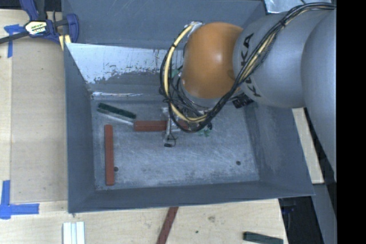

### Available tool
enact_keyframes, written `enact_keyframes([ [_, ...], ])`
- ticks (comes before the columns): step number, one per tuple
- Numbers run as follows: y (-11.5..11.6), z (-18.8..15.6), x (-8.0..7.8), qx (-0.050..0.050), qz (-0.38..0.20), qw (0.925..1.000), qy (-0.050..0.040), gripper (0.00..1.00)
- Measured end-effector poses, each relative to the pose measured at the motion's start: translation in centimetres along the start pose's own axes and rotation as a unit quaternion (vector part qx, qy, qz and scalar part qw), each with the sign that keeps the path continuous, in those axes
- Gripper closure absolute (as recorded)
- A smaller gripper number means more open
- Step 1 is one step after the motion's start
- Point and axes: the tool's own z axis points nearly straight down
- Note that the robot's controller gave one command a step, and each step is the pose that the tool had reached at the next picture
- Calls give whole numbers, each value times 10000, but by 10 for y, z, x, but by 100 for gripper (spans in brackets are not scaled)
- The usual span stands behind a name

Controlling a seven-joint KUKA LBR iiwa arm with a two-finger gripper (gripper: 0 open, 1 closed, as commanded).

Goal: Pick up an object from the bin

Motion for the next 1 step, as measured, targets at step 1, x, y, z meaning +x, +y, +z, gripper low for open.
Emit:
enact_keyframes([
  [1,0,-11,0,-1,0,10000,-9,100],
])
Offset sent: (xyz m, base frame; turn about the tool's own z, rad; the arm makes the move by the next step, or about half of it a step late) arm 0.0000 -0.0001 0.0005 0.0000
